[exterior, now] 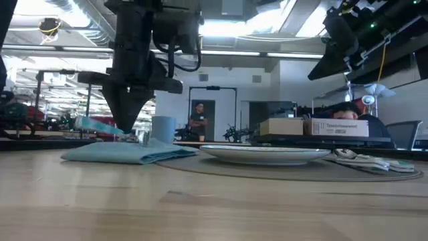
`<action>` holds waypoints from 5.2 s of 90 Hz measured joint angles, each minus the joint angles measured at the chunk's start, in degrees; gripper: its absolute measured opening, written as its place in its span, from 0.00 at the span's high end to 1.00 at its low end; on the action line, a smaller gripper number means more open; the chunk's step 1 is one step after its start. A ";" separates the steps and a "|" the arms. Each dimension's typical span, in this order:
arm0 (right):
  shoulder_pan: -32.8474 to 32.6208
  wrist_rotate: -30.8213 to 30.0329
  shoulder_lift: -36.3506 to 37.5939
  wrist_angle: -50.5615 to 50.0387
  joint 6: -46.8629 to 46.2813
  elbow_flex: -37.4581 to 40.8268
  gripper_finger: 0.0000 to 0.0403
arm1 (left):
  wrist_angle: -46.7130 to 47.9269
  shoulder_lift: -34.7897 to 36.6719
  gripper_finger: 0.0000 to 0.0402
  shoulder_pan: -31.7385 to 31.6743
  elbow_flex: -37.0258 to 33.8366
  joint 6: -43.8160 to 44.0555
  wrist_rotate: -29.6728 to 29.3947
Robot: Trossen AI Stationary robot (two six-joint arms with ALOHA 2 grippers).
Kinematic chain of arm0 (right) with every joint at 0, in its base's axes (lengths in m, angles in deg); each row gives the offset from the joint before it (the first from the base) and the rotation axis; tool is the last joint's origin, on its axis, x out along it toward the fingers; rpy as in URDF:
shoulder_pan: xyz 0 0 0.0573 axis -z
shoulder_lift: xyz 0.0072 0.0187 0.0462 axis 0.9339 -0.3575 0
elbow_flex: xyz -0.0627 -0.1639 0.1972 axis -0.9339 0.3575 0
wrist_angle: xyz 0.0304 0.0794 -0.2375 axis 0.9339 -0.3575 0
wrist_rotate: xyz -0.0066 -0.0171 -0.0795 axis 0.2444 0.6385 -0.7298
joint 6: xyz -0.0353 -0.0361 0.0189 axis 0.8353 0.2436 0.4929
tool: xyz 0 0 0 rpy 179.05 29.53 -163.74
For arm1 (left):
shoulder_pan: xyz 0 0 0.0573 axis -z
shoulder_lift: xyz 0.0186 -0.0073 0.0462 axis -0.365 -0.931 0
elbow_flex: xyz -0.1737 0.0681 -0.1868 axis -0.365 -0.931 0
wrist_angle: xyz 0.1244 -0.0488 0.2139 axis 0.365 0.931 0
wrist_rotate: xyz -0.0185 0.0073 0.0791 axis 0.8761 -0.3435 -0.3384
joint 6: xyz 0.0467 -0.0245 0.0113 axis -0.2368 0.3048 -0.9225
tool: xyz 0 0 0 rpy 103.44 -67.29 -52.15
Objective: Set table place
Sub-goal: Put the blue fork on the blue napkin
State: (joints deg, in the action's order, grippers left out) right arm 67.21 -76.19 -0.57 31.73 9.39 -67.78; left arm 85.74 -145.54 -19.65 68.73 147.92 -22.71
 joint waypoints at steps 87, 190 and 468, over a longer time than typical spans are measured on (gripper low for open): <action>0.00 0.00 0.02 -0.09 0.02 0.00 0.99 | -4.61 -4.37 0.74 -1.41 -0.03 -5.80 3.82; -0.01 0.02 0.01 -0.08 0.02 0.00 0.99 | -5.39 -3.06 1.00 -2.41 0.02 -6.15 5.25; -0.02 0.90 0.00 -0.09 0.02 -0.02 0.99 | -12.42 -2.75 0.75 -3.15 -2.95 -7.89 7.09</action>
State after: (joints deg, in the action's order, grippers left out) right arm 67.19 -75.29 -0.57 31.64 9.41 -67.79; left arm 73.32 -148.29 -22.79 65.78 140.03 -15.63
